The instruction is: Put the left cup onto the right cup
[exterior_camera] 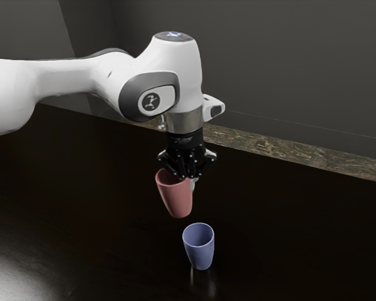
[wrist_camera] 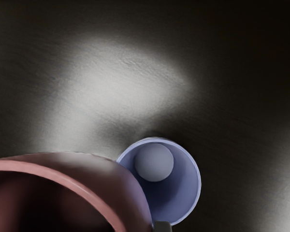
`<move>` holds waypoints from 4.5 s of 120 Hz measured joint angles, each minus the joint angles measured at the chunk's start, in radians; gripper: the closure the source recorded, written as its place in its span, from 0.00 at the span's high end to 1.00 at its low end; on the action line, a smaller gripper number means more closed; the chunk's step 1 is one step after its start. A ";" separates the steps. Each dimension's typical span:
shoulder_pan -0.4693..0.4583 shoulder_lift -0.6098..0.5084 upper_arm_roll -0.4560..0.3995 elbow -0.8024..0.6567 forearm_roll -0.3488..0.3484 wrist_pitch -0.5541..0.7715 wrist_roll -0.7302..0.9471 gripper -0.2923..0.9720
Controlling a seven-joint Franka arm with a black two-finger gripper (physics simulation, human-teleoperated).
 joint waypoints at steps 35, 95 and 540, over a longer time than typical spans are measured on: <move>-0.014 0.032 -0.010 0.013 0.035 0.003 -0.057 0.15; -0.053 0.086 -0.015 0.028 0.058 0.030 -0.113 0.15; -0.049 0.010 0.034 0.010 0.069 0.093 0.071 0.77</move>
